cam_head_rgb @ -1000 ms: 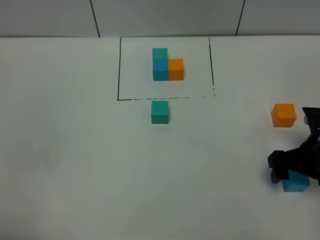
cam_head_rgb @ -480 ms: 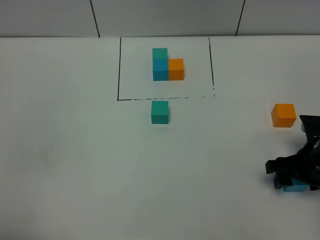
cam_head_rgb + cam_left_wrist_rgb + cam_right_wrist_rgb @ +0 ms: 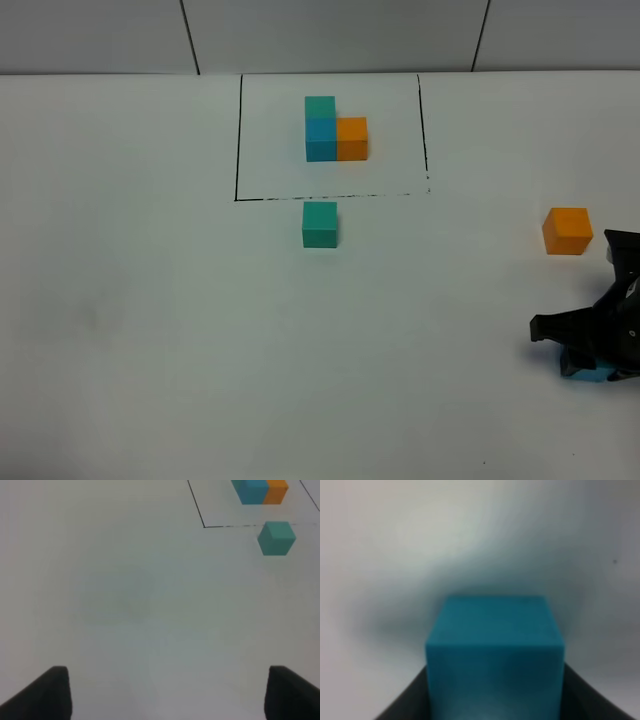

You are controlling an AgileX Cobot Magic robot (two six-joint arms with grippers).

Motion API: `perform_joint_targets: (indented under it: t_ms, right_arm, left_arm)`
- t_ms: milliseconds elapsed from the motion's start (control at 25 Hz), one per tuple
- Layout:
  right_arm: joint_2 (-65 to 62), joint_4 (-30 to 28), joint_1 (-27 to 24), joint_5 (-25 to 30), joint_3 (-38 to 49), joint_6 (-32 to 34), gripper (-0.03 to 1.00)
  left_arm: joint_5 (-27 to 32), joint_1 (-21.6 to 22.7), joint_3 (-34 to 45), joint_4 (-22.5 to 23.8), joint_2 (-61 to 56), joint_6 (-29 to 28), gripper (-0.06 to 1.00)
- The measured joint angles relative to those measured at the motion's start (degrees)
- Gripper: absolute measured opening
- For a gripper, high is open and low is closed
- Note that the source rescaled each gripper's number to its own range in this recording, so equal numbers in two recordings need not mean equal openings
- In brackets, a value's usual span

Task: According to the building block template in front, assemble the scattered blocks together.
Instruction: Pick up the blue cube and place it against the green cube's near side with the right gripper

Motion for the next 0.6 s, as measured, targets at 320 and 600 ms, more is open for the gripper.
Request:
perform_joint_targets:
  t_ms: [320, 600]
  right_arm:
    - [-5.9, -1.9, 11.0, 4.6, -1.3, 7.7, 0.03]
    - [-5.0, -14.6, 26.3, 13.2, -9.5, 30.2, 0.03]
  left_arm:
    - [0.0, 0.0, 0.0, 0.0, 0.0, 0.0, 0.64]
    - [0.0, 0.0, 0.0, 0.0, 0.0, 0.0, 0.64]
